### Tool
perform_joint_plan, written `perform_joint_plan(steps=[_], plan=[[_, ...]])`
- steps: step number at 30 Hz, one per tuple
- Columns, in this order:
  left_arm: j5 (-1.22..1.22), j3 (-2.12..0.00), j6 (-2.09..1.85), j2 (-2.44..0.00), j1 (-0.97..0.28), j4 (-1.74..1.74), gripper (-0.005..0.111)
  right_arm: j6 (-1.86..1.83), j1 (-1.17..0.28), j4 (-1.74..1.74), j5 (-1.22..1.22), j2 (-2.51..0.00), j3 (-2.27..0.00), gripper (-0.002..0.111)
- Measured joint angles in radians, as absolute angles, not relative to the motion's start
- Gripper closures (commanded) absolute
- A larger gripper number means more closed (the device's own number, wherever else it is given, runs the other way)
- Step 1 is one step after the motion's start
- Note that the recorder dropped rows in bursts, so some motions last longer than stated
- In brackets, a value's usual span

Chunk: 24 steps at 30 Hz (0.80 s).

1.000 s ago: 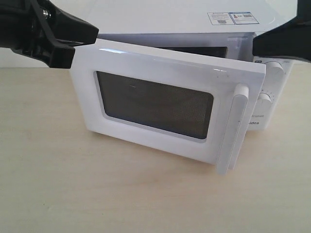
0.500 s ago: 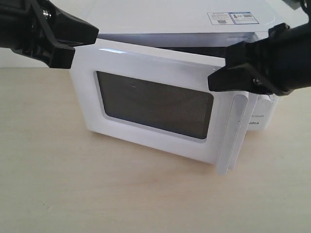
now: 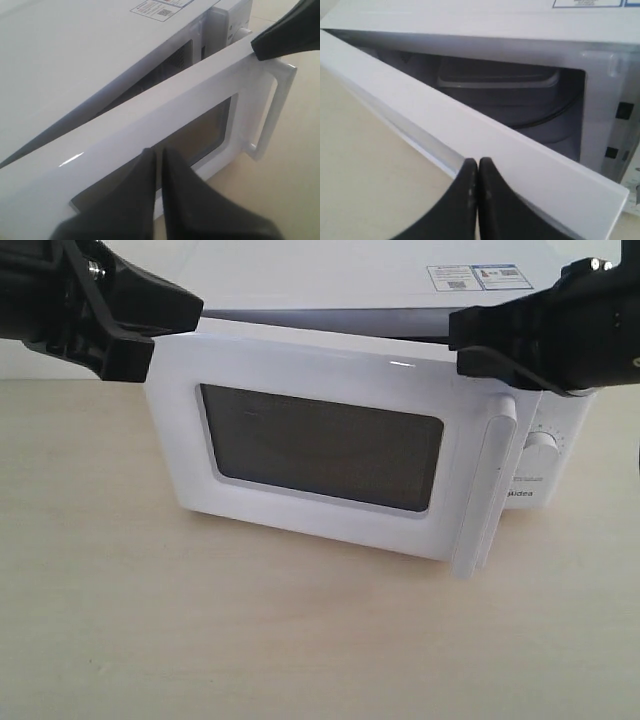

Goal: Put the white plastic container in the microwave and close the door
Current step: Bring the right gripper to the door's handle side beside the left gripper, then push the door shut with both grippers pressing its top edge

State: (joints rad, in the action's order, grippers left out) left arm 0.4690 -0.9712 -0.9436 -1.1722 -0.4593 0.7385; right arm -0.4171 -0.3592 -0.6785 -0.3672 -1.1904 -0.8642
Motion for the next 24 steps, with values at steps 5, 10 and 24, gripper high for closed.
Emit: perform_joint_plan(steps=[5,10,24], plan=[[0.469,-0.971,-0.944,-1.172,-0.459,0.738,0.102,-0.415,-0.359,-0.667,-0.313,-1.215,-0.864,0.108],[0.469,-0.971,-0.944,-1.172,-0.459,0.738,0.102,-0.415,-0.359,-0.653,-0.307,-1.278,-0.864,0.108],[0.492,-0.971,-0.944,-1.172,-0.459,0.738,0.102,-0.377,-0.359,-0.638,-0.275,-1.217,-0.863,0.108]])
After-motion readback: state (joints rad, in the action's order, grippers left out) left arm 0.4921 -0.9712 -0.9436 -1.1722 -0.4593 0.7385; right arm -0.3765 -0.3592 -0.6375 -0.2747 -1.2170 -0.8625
